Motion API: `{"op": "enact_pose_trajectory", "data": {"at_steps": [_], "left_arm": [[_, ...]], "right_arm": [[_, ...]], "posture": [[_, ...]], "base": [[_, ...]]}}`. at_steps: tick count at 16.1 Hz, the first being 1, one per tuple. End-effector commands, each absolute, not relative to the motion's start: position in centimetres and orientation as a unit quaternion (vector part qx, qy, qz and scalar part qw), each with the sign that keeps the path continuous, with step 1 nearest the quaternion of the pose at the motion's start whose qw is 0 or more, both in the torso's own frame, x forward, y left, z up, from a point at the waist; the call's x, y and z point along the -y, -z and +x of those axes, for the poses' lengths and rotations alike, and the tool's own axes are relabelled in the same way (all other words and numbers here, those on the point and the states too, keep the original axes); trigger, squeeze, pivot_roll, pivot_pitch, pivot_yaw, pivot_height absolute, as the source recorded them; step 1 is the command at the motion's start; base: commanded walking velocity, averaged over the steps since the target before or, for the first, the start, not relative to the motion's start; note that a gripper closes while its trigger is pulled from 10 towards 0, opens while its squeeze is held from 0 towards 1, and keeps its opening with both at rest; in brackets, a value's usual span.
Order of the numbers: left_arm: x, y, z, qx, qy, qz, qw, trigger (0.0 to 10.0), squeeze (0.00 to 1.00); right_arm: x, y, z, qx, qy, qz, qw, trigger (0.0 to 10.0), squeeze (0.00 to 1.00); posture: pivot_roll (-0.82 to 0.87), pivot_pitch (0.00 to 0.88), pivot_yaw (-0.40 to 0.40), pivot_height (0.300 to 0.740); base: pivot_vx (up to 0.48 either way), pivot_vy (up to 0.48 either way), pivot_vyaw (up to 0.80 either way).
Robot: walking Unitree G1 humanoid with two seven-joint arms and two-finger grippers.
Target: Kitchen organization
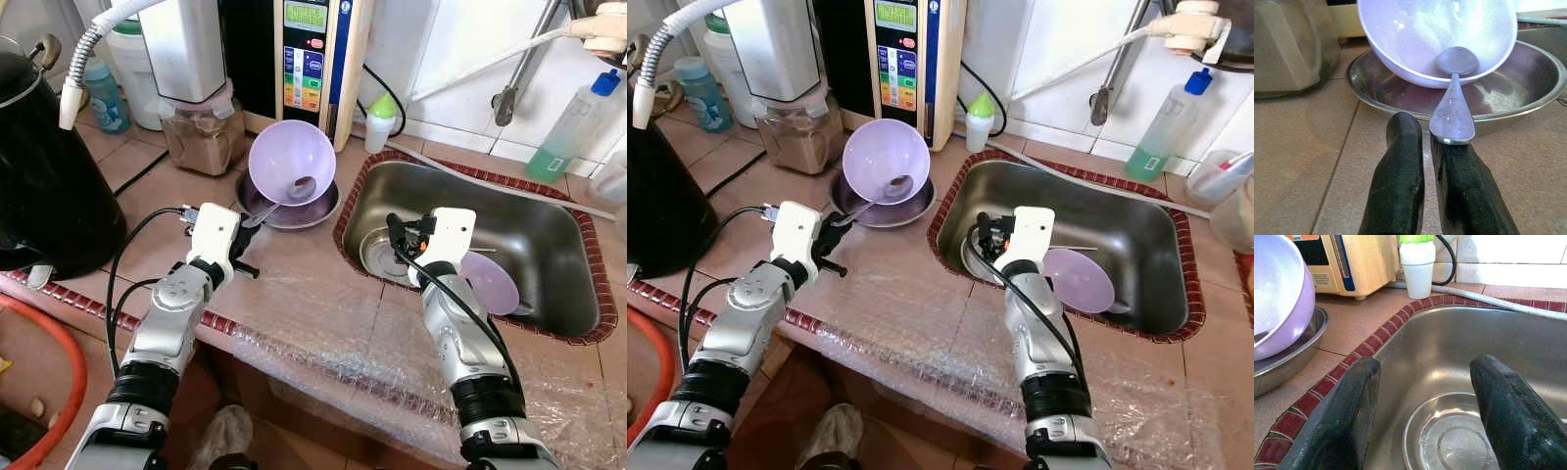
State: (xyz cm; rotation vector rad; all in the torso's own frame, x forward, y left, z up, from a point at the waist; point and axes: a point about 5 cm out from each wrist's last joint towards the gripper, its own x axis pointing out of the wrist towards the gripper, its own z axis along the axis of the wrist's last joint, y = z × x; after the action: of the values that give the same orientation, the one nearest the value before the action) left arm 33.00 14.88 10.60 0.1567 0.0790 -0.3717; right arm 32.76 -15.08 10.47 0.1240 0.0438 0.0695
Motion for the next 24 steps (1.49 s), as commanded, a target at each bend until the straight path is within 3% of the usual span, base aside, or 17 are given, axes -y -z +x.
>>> {"op": "enact_pose_trajectory", "data": {"at_steps": [1,2,3,4,5,15,23,24], "left_arm": [[-14.9,-11.4,33.5,-0.021,0.177,0.085,0.980,0.0,0.00],[-15.1,-11.3,33.4,-0.020,0.175,0.086,0.981,0.0,0.00],[-15.2,-11.2,33.3,-0.021,0.171,0.082,0.982,2.0,0.00],[-15.4,-11.1,33.2,-0.023,0.164,0.078,0.983,8.6,0.00],[-15.5,-11.0,33.0,-0.022,0.160,0.073,0.984,10.0,1.00],[-15.1,-9.1,29.2,-0.035,0.220,0.019,0.975,10.0,1.00],[-14.4,-10.4,31.4,0.020,0.185,0.026,0.982,10.0,1.00],[-14.3,-10.2,31.9,0.016,0.178,0.026,0.984,10.0,0.86]], "right_arm": [[15.3,-10.8,32.8,-0.018,-0.032,0.060,0.997,10.0,0.00],[15.3,-10.8,32.8,-0.018,-0.033,0.060,0.997,10.0,0.00],[15.3,-10.8,32.8,-0.018,-0.033,0.060,0.997,10.0,0.00],[15.3,-10.7,32.8,-0.019,-0.034,0.060,0.997,10.0,0.00],[15.2,-10.7,32.8,-0.019,-0.035,0.059,0.997,10.0,0.00],[15.1,-10.6,32.9,-0.024,-0.043,0.058,0.997,10.0,0.00],[15.3,-10.9,33.0,-0.022,-0.042,0.055,0.997,10.0,0.00],[15.4,-10.9,32.9,-0.022,-0.040,0.054,0.997,10.0,0.00]], "posture": [[0.00,0.000,-0.019,0.740],[0.00,0.000,-0.021,0.740],[0.00,0.000,-0.022,0.740],[0.01,0.000,-0.022,0.740],[0.01,0.000,-0.025,0.740],[0.02,0.000,-0.043,0.740],[0.00,0.000,-0.047,0.740],[0.00,0.000,-0.047,0.740]], "base": [[0.000,0.000,0.00],[0.000,0.000,0.00],[0.000,0.000,0.00],[0.000,0.000,0.00],[0.000,0.000,0.00],[0.000,0.000,0.00],[0.000,0.000,0.00],[0.000,0.000,0.00]]}}
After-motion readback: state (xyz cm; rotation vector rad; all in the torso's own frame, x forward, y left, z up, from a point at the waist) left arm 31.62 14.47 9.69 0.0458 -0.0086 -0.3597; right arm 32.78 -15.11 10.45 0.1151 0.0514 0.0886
